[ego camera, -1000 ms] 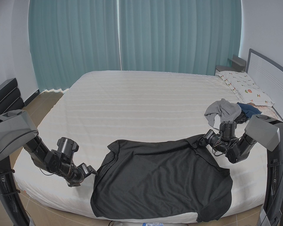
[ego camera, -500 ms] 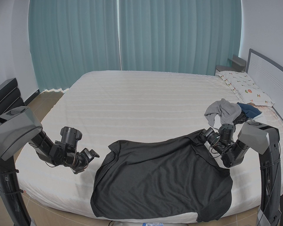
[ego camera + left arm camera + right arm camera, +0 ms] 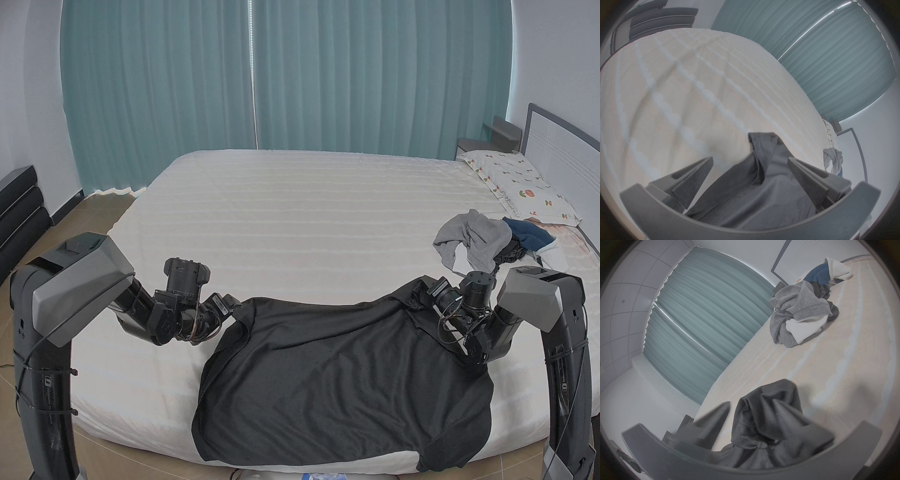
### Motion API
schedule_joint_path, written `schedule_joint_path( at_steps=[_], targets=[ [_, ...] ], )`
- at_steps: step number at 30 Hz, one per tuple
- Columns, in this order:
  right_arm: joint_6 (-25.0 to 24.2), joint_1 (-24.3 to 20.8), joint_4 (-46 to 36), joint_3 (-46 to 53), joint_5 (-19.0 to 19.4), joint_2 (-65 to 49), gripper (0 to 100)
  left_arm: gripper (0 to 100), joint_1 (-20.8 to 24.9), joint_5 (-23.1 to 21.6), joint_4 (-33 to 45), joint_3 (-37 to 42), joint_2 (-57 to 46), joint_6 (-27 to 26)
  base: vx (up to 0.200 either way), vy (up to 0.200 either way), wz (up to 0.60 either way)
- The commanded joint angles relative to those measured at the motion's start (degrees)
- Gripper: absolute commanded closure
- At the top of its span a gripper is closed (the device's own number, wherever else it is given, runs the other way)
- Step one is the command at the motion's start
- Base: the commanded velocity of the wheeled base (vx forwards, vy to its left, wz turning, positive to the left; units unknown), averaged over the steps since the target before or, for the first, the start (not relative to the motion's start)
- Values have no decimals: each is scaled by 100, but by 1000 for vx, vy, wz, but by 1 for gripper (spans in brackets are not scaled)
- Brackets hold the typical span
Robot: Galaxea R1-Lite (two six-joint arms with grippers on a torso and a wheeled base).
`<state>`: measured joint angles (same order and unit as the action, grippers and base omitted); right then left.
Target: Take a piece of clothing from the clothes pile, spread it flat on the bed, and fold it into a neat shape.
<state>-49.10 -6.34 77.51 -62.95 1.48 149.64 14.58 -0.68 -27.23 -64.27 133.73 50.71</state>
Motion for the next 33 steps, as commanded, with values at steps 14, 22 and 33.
schedule_joint_path(
  at_steps=[14, 22, 33],
  targets=[
    [-293, -140, 449, 591, -16, -23, 0, 0, 238, 684, 122, -1677, 1296, -70, 0, 0, 0],
    [-354, -175, 555, 653, -16, 13, 0, 100, 194, 903, 78, -1984, 1428, 53, 0, 0, 0],
    [-363, -183, 555, 600, -24, 74, 0, 100, 36, 1466, -950, -2318, 1656, 501, 0, 0, 0]
  ],
)
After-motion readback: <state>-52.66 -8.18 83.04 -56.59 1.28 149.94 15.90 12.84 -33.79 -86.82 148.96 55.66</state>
